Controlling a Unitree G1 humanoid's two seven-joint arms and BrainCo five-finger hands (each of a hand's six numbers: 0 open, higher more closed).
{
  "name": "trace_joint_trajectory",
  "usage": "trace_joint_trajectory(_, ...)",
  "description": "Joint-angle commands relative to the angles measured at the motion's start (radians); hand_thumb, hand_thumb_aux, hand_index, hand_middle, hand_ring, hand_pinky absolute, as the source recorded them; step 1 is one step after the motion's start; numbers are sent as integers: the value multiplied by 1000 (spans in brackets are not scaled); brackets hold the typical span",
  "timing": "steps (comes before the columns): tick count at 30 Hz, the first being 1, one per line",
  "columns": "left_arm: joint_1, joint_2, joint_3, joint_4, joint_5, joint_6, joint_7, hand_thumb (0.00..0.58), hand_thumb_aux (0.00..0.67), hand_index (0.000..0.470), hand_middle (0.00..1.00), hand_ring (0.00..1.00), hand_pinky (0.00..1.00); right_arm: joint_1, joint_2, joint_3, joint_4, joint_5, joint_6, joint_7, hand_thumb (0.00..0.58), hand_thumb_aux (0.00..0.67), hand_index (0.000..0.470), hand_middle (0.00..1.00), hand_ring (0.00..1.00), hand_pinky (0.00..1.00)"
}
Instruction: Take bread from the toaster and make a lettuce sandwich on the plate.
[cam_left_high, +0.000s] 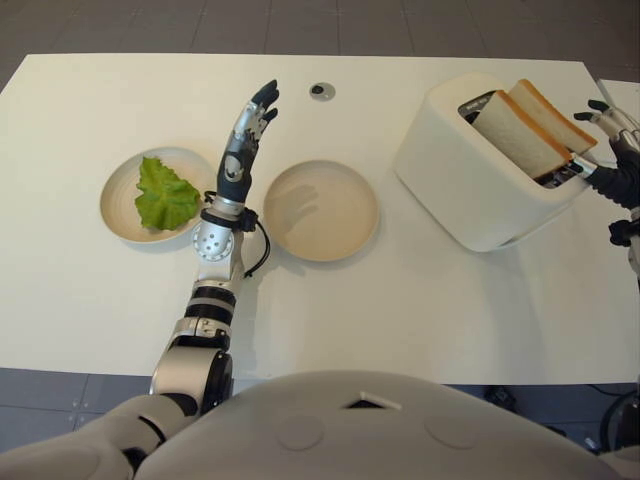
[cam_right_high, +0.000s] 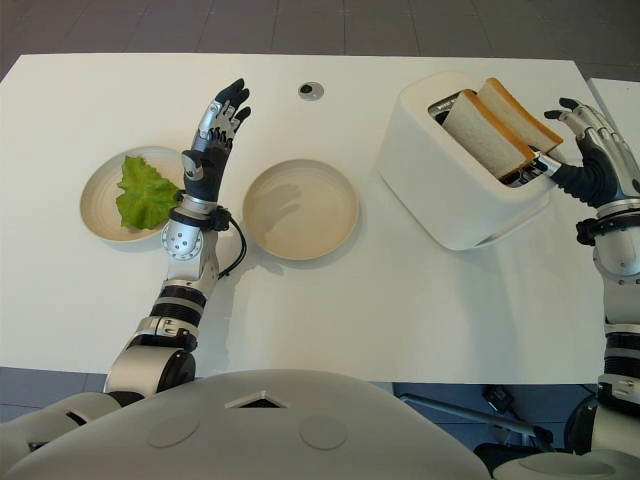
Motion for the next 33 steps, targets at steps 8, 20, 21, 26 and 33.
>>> trace_joint_trajectory(8,1,5,-3,14,7,6,-3,0,0,0,0,0,0,-43,50,3,-106,137,-68,9,580,670,470,0,0,0)
trace_joint_trajectory(20,-6,12,7,17,7,3,3,0,0,0,0,0,0,-150,139,-122,-217,255,-88,-101,580,670,470,1000,1000,1000)
trace_joint_trajectory(21,-12,21,16,15,5,4,8,0,0,0,0,0,0,-154,150,-129,-258,274,-89,-104,580,670,470,1000,1000,1000)
trace_joint_trajectory(26,-60,111,111,25,9,-3,66,0,0,0,0,0,0,-178,198,-105,-439,353,-59,-78,580,670,470,1000,1000,1000)
trace_joint_trajectory(33,-91,302,228,39,315,-5,331,0,0,0,0,0,0,-211,302,93,-599,451,37,23,580,670,470,1000,1000,1000)
